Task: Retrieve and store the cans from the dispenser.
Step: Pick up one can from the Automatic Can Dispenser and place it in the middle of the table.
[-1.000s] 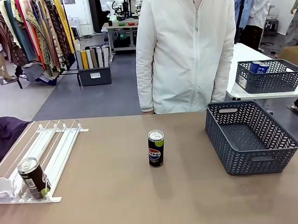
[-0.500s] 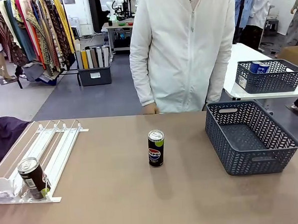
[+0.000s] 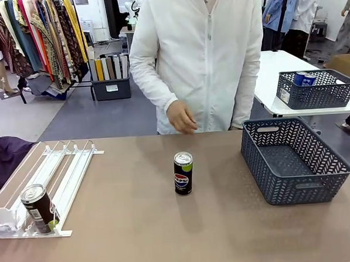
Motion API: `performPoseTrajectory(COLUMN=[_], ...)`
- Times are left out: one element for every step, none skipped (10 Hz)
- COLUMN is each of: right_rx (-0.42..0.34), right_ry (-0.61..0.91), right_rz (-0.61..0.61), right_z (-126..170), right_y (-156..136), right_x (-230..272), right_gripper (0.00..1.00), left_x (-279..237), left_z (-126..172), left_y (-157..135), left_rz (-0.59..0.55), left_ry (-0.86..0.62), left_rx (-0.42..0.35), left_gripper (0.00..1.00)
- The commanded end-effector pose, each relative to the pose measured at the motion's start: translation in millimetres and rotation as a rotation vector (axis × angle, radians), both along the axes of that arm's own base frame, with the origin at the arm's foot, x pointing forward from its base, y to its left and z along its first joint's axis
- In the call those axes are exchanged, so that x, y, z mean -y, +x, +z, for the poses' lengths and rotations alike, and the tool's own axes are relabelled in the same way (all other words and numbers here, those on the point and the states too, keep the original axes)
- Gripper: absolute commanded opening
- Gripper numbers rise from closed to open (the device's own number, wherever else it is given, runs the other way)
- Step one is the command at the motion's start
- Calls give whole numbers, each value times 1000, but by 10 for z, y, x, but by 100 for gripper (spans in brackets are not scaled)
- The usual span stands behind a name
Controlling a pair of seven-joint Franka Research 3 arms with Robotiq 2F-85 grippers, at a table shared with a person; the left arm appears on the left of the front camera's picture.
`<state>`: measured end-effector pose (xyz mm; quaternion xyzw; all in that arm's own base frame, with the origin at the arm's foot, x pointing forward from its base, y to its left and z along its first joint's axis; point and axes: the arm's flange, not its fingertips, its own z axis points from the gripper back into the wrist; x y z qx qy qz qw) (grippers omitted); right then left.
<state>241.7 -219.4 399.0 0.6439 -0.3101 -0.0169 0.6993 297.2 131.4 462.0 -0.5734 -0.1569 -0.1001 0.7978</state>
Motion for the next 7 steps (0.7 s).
performPoseTrajectory(right_rx=[-1, -1, -1, -1, -1, -1, -1], right_ry=[1, 1, 1, 1, 1, 1, 1], right_rz=[10, 10, 10, 10, 10, 10, 10], right_z=[41, 41, 41, 41, 41, 41, 41], right_y=[-3, -3, -3, -3, -3, -3, -3], right_x=[2, 2, 2, 2, 2, 2, 2], right_gripper=[100, 100, 100, 100, 100, 100, 100], left_x=[1, 197, 503, 800, 1110, 1351, 1513], left_z=[2, 162, 341, 501, 609, 615, 595], left_y=[1, 7, 58, 119, 151, 220, 267], left_rz=[0, 25, 12, 119, 117, 235, 320], left_ry=[0, 229, 482, 733, 942, 1064, 1172], left_rx=[1, -65, -121, -231, -239, -262, -285], left_gripper=[100, 100, 100, 100, 100, 100, 100])
